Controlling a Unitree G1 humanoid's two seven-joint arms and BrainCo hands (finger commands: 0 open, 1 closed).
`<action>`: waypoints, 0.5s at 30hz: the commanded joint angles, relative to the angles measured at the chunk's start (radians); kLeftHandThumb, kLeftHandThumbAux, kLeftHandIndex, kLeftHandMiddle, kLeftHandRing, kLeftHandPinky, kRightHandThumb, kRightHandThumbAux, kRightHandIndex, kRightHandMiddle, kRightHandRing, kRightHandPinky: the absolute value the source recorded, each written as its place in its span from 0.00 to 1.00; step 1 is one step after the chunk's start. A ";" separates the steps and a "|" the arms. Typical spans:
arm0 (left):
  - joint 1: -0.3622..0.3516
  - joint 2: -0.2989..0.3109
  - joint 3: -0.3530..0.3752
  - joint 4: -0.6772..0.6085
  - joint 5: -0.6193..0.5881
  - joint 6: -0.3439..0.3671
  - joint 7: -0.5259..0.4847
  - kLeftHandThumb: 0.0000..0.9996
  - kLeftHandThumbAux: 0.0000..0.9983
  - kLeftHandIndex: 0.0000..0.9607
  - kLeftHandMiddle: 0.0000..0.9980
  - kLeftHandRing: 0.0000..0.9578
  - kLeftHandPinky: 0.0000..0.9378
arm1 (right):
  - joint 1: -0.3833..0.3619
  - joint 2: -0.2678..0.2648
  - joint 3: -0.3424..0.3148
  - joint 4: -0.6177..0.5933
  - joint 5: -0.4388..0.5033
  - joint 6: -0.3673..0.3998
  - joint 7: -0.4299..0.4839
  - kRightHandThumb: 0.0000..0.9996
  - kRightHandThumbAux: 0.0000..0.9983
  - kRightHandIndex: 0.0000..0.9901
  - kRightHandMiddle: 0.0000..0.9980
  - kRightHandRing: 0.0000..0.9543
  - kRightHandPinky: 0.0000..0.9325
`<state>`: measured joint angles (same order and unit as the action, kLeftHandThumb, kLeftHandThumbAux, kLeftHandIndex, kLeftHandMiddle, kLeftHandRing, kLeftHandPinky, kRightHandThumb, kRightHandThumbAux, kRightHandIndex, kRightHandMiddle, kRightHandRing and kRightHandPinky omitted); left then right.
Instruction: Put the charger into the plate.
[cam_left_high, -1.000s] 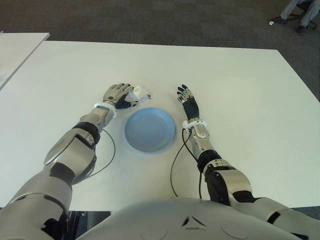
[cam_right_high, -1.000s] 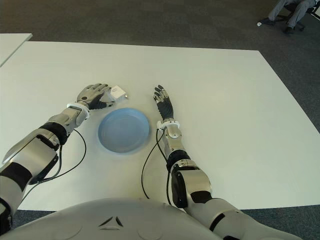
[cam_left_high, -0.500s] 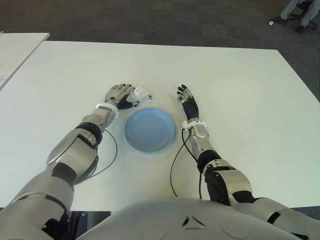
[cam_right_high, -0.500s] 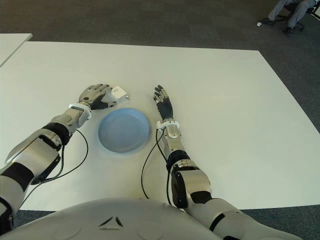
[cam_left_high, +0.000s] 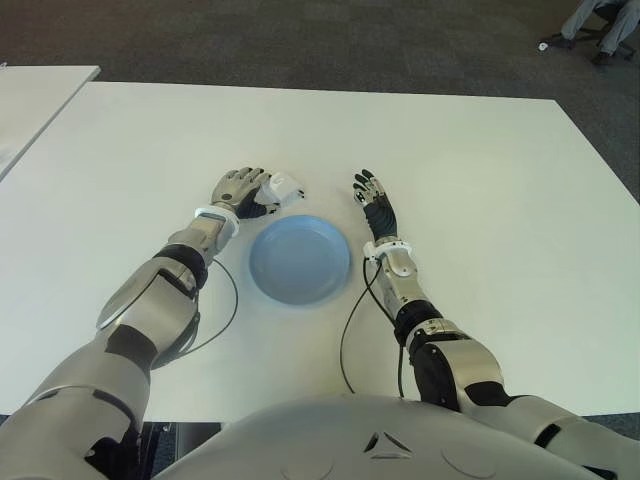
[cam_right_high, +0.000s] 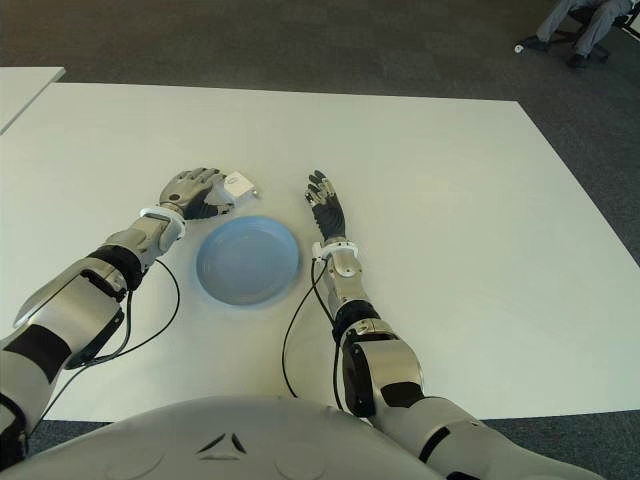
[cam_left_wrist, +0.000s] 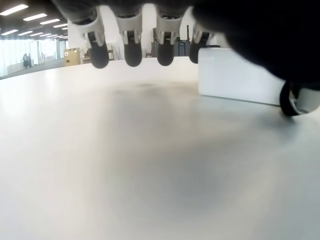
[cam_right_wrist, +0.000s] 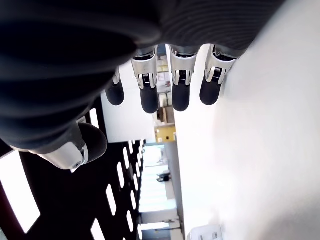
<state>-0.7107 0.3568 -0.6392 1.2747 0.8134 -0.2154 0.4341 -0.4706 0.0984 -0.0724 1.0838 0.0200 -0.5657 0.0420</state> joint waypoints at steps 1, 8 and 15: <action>-0.010 -0.014 0.006 0.001 -0.010 0.005 -0.023 0.20 0.29 0.00 0.00 0.00 0.00 | 0.039 0.026 0.003 0.028 -0.001 0.029 -0.006 0.00 0.50 0.08 0.12 0.09 0.07; -0.018 -0.005 0.002 -0.012 -0.007 -0.007 -0.002 0.19 0.31 0.00 0.00 0.00 0.00 | 0.041 0.025 0.006 0.030 -0.001 0.008 -0.006 0.00 0.49 0.09 0.13 0.11 0.08; -0.034 0.028 0.009 -0.073 -0.007 -0.034 0.002 0.16 0.32 0.00 0.00 0.00 0.00 | 0.040 0.026 0.002 0.035 0.007 0.000 -0.002 0.00 0.48 0.11 0.14 0.12 0.08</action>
<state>-0.7260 0.3606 -0.6376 1.2417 0.8071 -0.2344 0.4342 -0.4685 0.0985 -0.0656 1.0926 0.0205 -0.5871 0.0407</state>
